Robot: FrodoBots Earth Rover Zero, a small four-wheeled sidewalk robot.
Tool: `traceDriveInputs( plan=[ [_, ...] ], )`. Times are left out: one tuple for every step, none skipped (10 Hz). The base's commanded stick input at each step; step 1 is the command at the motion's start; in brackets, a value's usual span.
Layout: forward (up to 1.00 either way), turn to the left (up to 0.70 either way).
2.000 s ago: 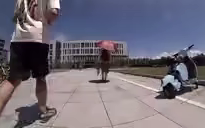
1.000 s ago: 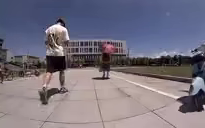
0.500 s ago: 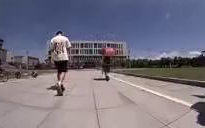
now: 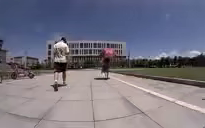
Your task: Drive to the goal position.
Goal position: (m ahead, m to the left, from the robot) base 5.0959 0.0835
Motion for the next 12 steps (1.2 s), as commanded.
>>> traceDriveInputs(
  plan=[
    [0.7, 0.0],
    [0.7, 0.0],
    [0.7, 0.0],
    [0.7, 0.0],
    [0.7, 0.0],
    [0.7, 0.0],
    [0.7, 0.0],
    [0.7, 0.0],
    [0.7, 0.0],
    [0.7, 0.0],
    [0.7, 0.0],
    [0.7, 0.0]
  ],
)
